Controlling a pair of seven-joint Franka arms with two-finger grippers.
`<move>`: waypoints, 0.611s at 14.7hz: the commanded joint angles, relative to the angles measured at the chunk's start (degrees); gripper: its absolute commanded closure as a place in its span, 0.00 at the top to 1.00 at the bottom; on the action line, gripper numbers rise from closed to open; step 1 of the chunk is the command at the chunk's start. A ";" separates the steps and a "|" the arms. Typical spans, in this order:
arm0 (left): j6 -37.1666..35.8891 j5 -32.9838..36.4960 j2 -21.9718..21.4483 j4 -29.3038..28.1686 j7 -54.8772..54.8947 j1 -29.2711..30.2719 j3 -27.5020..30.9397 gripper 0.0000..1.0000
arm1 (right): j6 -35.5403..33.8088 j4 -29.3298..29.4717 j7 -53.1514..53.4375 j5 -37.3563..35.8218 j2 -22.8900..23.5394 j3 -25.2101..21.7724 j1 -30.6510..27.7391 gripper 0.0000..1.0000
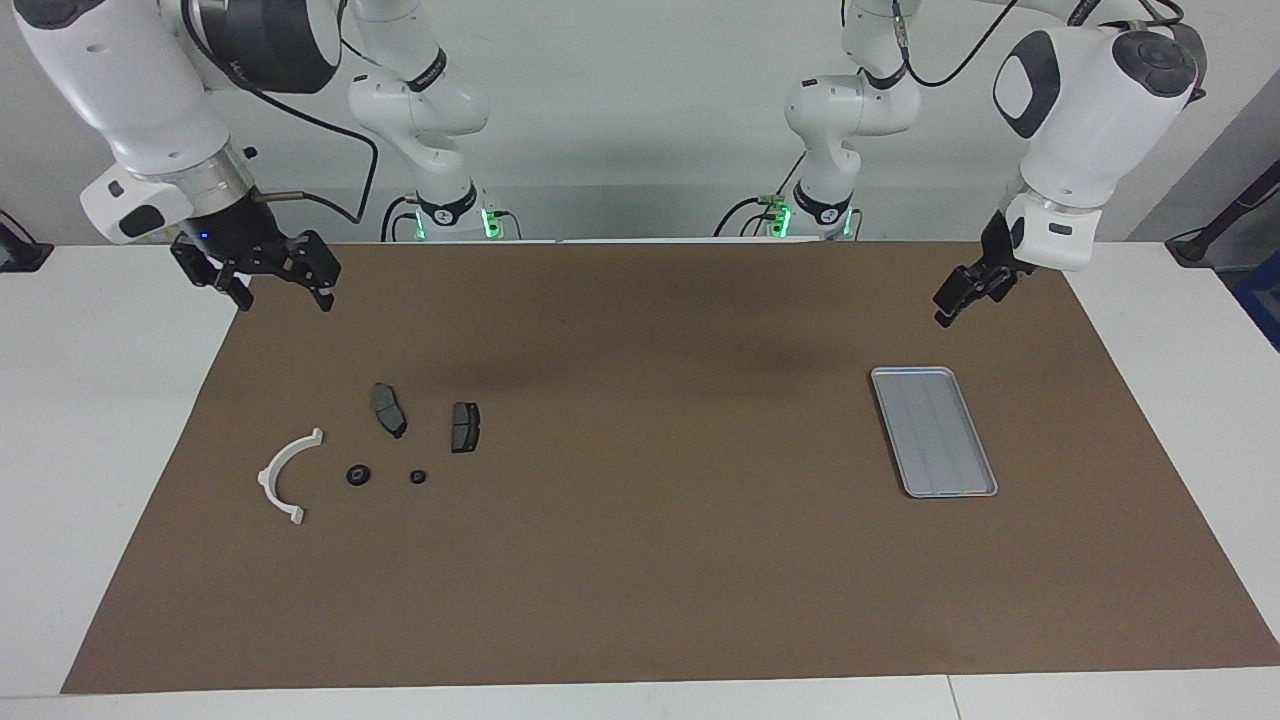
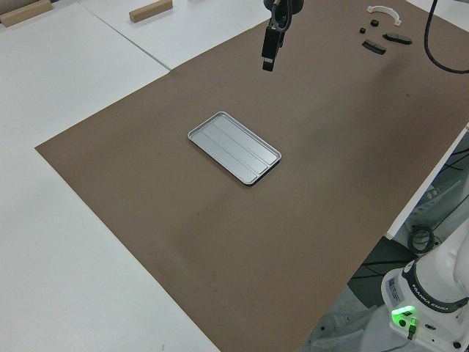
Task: Place bearing gear from tray to pile
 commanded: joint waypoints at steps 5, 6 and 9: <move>0.84 -0.90 -1.48 -1.47 0.32 0.42 -0.30 1.00 | -1.43 -2.95 -0.96 -0.24 -4.02 -0.36 -0.78 1.00; 0.84 -0.90 -1.48 -1.47 0.32 0.42 -0.30 1.00 | -1.42 -3.04 -0.96 -0.24 -4.11 -0.36 -0.78 1.00; 0.84 -0.90 -1.48 -1.47 0.32 0.42 -0.30 1.00 | -0.55 -4.88 -0.96 -0.16 -4.90 -0.36 -0.70 1.00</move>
